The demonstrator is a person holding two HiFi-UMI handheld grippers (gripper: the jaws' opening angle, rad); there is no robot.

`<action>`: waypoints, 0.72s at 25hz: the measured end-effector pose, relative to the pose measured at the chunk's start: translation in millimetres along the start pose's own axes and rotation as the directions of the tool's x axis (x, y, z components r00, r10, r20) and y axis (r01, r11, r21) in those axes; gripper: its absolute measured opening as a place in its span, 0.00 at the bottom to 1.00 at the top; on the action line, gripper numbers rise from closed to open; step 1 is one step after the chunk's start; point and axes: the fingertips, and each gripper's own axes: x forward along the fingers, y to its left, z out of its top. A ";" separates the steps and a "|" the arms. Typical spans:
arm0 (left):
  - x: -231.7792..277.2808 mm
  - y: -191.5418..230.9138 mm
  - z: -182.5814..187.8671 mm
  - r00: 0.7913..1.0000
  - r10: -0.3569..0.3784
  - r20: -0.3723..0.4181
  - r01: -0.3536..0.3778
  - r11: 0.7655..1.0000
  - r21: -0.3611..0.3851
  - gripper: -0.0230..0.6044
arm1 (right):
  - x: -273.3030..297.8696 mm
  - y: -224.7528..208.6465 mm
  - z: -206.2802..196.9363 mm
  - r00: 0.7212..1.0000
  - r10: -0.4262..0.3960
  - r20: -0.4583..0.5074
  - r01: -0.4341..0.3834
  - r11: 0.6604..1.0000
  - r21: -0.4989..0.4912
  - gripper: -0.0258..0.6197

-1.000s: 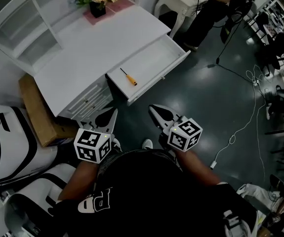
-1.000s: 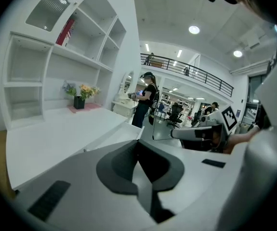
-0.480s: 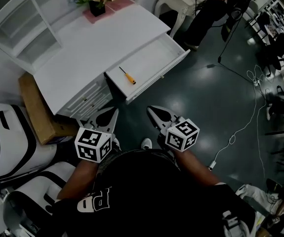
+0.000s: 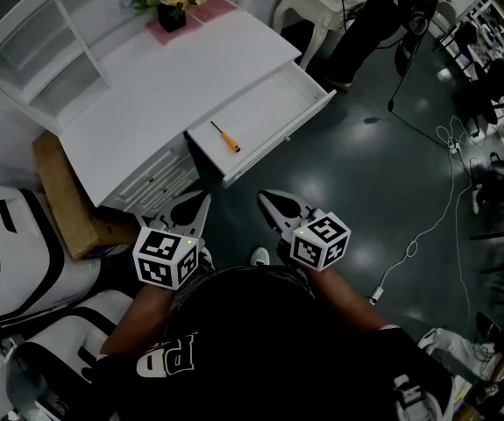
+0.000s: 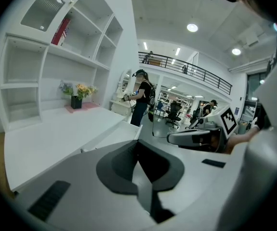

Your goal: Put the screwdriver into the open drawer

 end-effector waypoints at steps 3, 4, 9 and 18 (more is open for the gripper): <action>0.5 0.7 0.1 1.000 -0.003 -0.002 0.003 1.000 0.002 0.05 | 0.6 2.4 0.6 1.000 0.002 0.000 -0.002 1.000 -0.005 0.05; 0.6 0.9 0.0 1.000 -0.004 -0.002 0.004 1.000 0.002 0.05 | 0.6 2.9 0.4 1.000 0.002 0.000 -0.002 1.000 -0.007 0.05; 1.6 0.3 0.6 1.000 -0.013 -0.002 0.013 1.000 0.007 0.05 | -0.4 2.4 -0.2 1.000 -0.007 0.003 0.007 1.000 -0.004 0.05; 3.5 1.6 3.8 1.000 -0.020 -0.003 0.020 1.000 0.008 0.05 | 0.5 1.0 3.2 1.000 -0.013 0.006 0.013 1.000 -0.004 0.05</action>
